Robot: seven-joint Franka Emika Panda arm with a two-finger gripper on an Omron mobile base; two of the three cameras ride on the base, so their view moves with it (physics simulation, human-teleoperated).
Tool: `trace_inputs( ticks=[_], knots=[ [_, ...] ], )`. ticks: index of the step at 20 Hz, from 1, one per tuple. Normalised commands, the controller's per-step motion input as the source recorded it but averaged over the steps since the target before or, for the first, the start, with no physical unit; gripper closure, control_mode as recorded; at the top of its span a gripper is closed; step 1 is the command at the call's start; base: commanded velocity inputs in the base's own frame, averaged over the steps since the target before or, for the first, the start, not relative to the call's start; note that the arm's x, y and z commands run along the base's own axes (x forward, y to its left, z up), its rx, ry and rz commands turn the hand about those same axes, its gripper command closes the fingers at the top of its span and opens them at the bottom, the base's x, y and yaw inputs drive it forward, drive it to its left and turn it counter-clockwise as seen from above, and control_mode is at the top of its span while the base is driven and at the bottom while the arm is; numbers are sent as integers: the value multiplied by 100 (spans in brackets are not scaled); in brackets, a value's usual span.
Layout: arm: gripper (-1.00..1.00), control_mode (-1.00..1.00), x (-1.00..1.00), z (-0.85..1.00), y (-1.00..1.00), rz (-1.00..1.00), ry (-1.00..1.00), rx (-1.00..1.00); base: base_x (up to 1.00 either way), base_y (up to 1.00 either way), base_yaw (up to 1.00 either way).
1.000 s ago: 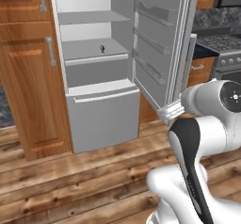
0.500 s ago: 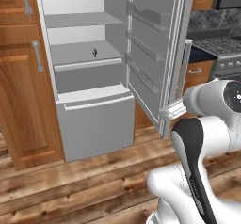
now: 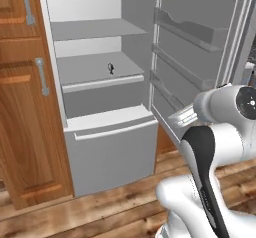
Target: Take the cheese, fish, and sweet potato from the fridge and place them on the plate on the dining counter to create an appetizer plate.
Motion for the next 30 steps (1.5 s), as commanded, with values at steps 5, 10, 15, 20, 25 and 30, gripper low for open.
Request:
trace_inputs(
  ticks=[5, 10, 15, 20, 25, 30],
  knots=[
    [-100, 100, 0, 0, 0, 0, 0, 0, 68, 6, 0],
    [-100, 100, 0, 0, 0, 0, 0, 0, 43, 0, -2],
    [-100, 100, 0, 0, 0, 0, 0, 0, 32, 0, -1],
    [-100, 100, 0, 0, 0, 0, 0, 0, 27, 0, 0],
    [-100, 100, 0, 0, 0, 0, 0, 0, 28, 0, 0],
    [-100, 100, 0, 0, 0, 0, 0, 0, 28, 0, 0]
  ],
)
